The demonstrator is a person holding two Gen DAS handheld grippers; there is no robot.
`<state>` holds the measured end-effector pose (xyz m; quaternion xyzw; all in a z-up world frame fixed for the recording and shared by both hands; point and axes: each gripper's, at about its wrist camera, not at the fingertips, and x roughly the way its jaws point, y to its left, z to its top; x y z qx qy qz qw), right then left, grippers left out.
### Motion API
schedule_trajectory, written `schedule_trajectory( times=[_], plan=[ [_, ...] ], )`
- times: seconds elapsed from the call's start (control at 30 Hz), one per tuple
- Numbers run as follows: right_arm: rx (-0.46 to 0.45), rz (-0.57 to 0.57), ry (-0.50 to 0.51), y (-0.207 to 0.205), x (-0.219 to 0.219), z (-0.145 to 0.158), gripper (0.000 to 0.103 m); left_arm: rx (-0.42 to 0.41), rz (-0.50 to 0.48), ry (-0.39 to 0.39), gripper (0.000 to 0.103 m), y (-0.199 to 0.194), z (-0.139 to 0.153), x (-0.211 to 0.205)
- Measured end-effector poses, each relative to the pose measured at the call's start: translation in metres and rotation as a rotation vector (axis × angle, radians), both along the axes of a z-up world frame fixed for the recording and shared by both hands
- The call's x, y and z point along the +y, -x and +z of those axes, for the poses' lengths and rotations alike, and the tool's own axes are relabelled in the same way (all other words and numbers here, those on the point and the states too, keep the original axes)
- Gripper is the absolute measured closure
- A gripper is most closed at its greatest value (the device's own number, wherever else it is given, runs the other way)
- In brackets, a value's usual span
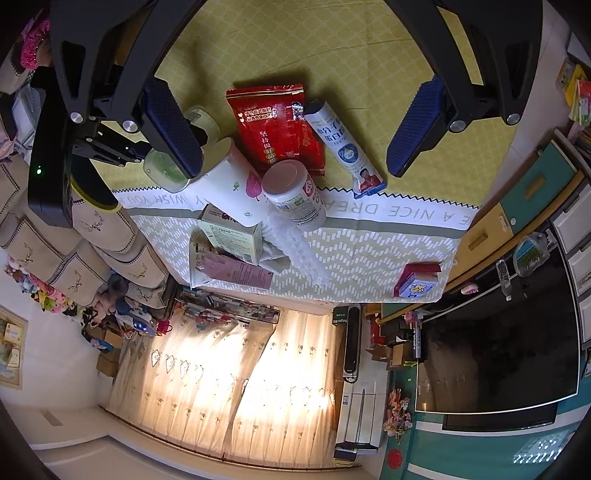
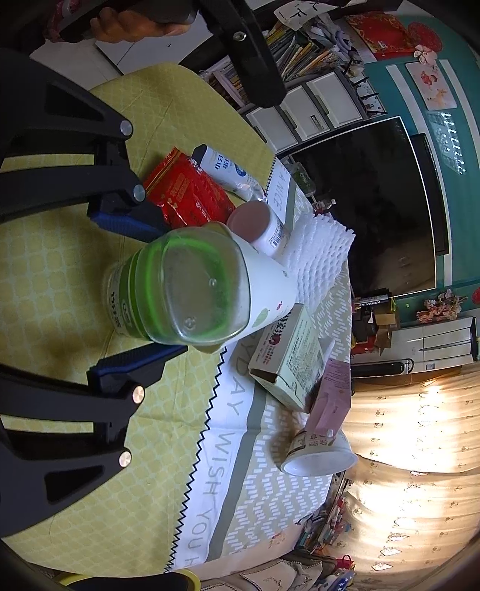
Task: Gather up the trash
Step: 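Grasp the clear green cup with the right gripper, then carry the green cup with the right gripper into the bin and release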
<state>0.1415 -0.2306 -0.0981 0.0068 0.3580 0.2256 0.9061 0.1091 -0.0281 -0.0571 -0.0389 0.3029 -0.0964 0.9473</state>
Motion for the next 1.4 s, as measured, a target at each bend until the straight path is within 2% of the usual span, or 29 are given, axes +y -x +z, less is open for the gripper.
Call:
schedule_trajectory(
  times=[0.33,0.6,0.83,1.1,1.3,1.4],
  plan=[
    [-0.024,-0.030,-0.037,0.008,-0.016,0.010,0.053,-0.003,0.003,-0.006,0.005,0.000,0.000,-0.005],
    [-0.067,-0.139,-0.058,0.011,-0.057,0.024,0.053,0.002,-0.009,-0.018,0.005,-0.002,-0.002,-0.012],
    [-0.080,-0.290,-0.062,0.003,-0.113,0.021,0.053,0.012,-0.021,-0.029,0.005,-0.006,-0.005,-0.020],
    [-0.091,-0.565,-0.023,0.004,-0.205,0.013,0.053,0.021,-0.031,-0.040,0.005,-0.010,-0.008,-0.029],
    [-0.039,-0.790,0.031,0.008,-0.276,-0.012,0.053,0.033,-0.046,-0.046,0.005,-0.012,-0.012,-0.037],
    [-0.002,-0.856,0.041,0.005,-0.303,-0.030,0.053,0.036,-0.056,-0.052,0.005,-0.013,-0.013,-0.042]
  ],
)
